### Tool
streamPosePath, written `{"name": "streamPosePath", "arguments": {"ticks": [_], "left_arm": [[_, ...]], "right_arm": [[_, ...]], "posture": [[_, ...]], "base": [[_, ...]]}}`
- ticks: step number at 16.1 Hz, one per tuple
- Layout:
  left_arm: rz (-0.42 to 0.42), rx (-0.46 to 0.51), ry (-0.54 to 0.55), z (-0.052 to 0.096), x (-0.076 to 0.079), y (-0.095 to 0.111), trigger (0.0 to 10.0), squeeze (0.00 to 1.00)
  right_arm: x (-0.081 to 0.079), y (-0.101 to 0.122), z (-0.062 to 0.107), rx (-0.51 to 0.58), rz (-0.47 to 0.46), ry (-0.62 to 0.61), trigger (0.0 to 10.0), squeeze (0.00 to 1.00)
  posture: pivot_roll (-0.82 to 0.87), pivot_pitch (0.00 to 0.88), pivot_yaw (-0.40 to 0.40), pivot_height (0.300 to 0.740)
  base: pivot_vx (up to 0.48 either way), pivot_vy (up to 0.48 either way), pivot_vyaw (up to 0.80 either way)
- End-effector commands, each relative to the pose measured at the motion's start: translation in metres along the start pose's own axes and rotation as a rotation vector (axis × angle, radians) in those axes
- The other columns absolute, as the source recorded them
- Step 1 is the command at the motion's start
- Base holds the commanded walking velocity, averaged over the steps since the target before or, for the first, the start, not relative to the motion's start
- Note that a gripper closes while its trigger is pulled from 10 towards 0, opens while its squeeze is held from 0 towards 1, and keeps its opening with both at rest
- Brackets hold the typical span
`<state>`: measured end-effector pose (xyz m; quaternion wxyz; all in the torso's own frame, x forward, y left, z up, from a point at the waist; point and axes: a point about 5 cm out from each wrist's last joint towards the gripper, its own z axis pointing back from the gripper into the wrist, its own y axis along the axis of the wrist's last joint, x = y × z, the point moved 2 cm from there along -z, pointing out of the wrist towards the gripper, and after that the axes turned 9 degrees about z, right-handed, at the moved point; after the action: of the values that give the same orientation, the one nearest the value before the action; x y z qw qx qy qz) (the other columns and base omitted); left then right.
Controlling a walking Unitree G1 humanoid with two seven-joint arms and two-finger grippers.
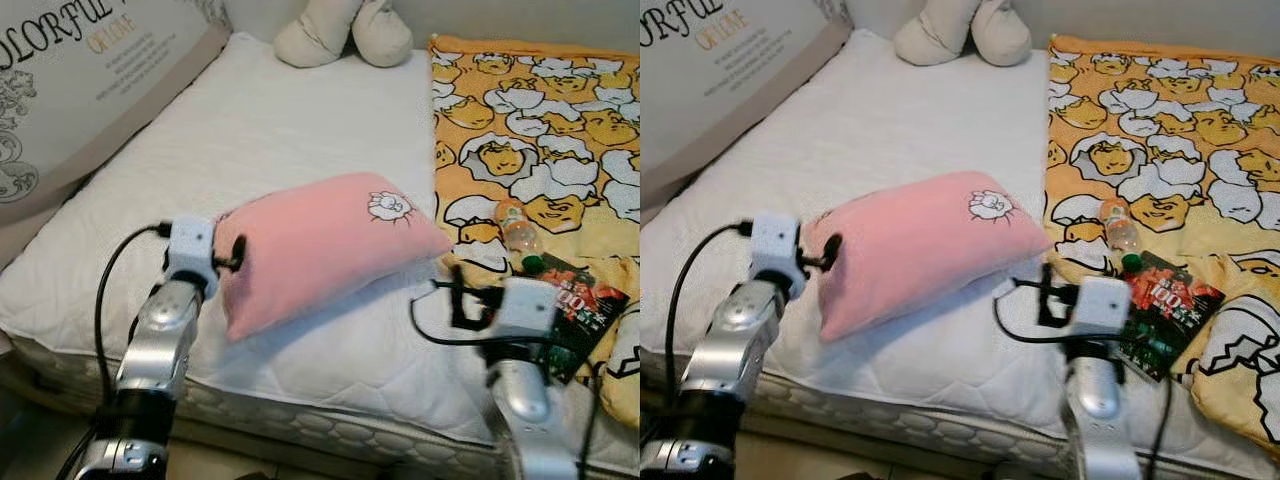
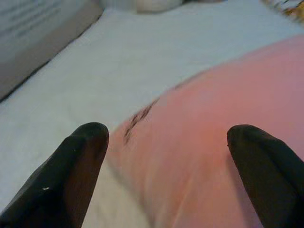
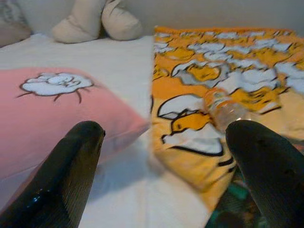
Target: Clean up the room
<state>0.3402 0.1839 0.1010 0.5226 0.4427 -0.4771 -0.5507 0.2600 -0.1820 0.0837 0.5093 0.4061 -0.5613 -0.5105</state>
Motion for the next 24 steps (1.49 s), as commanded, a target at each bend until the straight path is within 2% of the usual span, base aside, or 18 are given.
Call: {"name": "streamPosePath", "arguments": {"ticks": [1,2,3,6,7,9,10,11,14,15,16,18,21,22,24], "left_arm": [[-0.022,0.022,-0.013,-0.002,0.001,0.006,10.0,1.00],[-0.033,0.037,-0.022,-0.003,0.000,0.010,10.0,0.00],[-0.041,0.044,-0.018,-0.003,-0.001,0.012,10.0,0.00],[-0.077,0.082,0.013,0.003,-0.011,0.024,10.0,0.00],[-0.077,0.084,0.013,0.004,-0.011,0.024,10.0,0.00],[-0.092,0.089,0.029,0.016,-0.020,0.027,10.0,0.00],[-0.102,0.095,0.054,0.024,-0.026,0.029,10.0,0.00],[-0.104,0.097,0.063,0.026,-0.027,0.029,10.0,0.00],[-0.107,0.112,0.123,0.040,-0.035,0.033,10.0,0.00],[-0.107,0.111,0.129,0.042,-0.035,0.033,10.0,0.00],[-0.104,0.102,0.140,0.047,-0.035,0.031,10.0,0.00],[-0.099,0.092,0.146,0.051,-0.033,0.028,10.0,0.00],[-0.093,0.097,0.130,0.050,-0.025,0.029,10.0,0.00],[-0.092,0.095,0.126,0.050,-0.024,0.029,10.0,0.00],[-0.084,0.076,0.120,0.047,-0.022,0.028,10.0,0.00]], "right_arm": [[0.000,-0.004,-0.002,-0.021,-0.021,0.007,10.0,0.00],[-0.001,-0.011,-0.010,-0.067,-0.103,0.005,10.0,0.00],[-0.004,-0.014,-0.014,-0.087,-0.122,0.013,10.0,0.00],[-0.020,-0.029,-0.044,-0.181,-0.208,0.050,10.0,0.00],[-0.021,-0.029,-0.045,-0.186,-0.209,0.057,10.0,0.00],[-0.040,-0.032,-0.073,-0.263,-0.240,0.105,10.0,0.00],[-0.049,-0.026,-0.086,-0.286,-0.246,0.128,10.0,0.00],[-0.051,-0.023,-0.090,-0.289,-0.249,0.135,10.0,0.00],[-0.067,0.014,-0.117,-0.258,-0.311,0.173,10.0,0.00],[-0.070,0.020,-0.120,-0.249,-0.315,0.183,10.0,0.00],[-0.080,0.040,-0.129,-0.207,-0.302,0.228,10.0,0.00],[-0.091,0.062,-0.135,-0.168,-0.286,0.275,10.0,0.00],[-0.096,0.061,-0.134,-0.189,-0.273,0.287,10.0,0.00],[-0.096,0.057,-0.133,-0.201,-0.273,0.287,0.0,0.00],[-0.095,0.032,-0.124,-0.313,-0.327,0.265,0.0,0.00]], "posture": [[-0.14,0.000,0.051,0.731],[-0.13,0.000,0.049,0.731],[-0.12,0.000,0.048,0.731],[-0.04,0.007,0.039,0.731],[-0.04,0.007,0.039,0.731],[0.04,0.028,0.020,0.731],[0.08,0.036,0.004,0.731],[0.09,0.038,0.002,0.731],[0.16,0.054,-0.047,0.731],[0.16,0.054,-0.047,0.731],[0.17,0.058,-0.063,0.731],[0.17,0.061,-0.067,0.731],[0.17,0.065,-0.076,0.731],[0.17,0.066,-0.076,0.731],[0.15,0.065,-0.068,0.731]], "base": [[0.000,0.000,0.00],[0.000,0.000,0.00],[0.000,0.000,0.00],[0.000,0.000,0.00],[0.000,0.000,0.00],[0.000,0.000,0.00],[0.000,0.000,0.00],[0.000,0.000,0.00],[0.000,0.000,0.00],[0.000,0.000,0.00],[0.000,0.000,0.00],[0.000,0.000,0.00],[0.000,0.000,0.00],[0.000,0.000,0.00],[0.000,0.000,0.00]]}}
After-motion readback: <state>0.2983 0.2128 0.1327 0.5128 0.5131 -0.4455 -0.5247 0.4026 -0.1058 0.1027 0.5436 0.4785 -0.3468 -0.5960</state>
